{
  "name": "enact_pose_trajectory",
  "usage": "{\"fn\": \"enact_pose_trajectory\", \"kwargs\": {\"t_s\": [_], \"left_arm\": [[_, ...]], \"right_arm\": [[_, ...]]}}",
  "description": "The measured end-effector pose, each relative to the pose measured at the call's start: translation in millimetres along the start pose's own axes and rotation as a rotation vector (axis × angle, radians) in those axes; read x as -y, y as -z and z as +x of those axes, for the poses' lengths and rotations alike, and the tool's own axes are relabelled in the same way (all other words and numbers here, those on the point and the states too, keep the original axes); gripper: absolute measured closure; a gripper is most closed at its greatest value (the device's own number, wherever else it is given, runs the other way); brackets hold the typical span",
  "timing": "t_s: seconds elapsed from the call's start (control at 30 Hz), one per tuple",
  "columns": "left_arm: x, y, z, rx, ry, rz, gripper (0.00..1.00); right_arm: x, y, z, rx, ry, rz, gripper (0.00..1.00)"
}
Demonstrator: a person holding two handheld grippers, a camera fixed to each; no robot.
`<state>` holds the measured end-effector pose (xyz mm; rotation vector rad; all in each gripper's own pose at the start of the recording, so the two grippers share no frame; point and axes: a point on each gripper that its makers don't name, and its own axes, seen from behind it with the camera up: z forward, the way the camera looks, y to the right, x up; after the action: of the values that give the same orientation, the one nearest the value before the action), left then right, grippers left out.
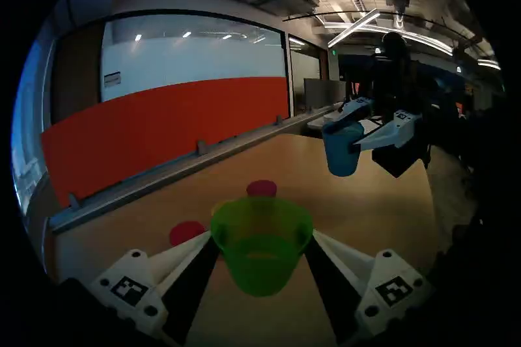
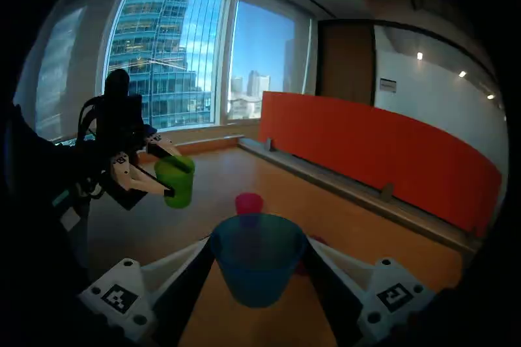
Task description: Pour water
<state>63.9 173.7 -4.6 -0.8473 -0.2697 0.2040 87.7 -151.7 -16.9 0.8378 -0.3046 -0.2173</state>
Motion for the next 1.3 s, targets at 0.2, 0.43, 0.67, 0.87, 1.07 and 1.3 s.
{"fn": "enact_pose_trajectory", "kwargs": {"t_s": [0.2,0.43,0.67,0.87,1.07,1.3], "left_arm": [[-0.1,-5.6,-12.7,0.036,-0.007,-0.008,0.15],[1.6,-9.4,-22.8,0.063,-0.003,-0.01,0.15],[3.1,-12.3,-35.5,0.099,-0.001,-0.01,0.15],[3.9,-16.0,-49.1,0.138,-0.002,-0.013,0.15],[4.9,-20.1,-60.5,0.17,-0.001,-0.019,0.15],[6.1,-24.9,-77.4,0.214,0.009,-0.031,0.15]], "right_arm": [[0.3,-5.9,-14.1,0.034,0.0,0.013,0.07],[1.6,-12.6,-27.5,0.07,0.005,0.025,0.07],[3.6,-21.0,-44.2,0.116,0.006,0.034,0.07],[5.4,-27.8,-55.7,0.144,-0.005,0.046,0.07],[5.5,-33.8,-66.1,0.173,-0.01,0.05,0.07],[3.5,-41.2,-78.7,0.203,-0.017,0.053,0.07]]}}
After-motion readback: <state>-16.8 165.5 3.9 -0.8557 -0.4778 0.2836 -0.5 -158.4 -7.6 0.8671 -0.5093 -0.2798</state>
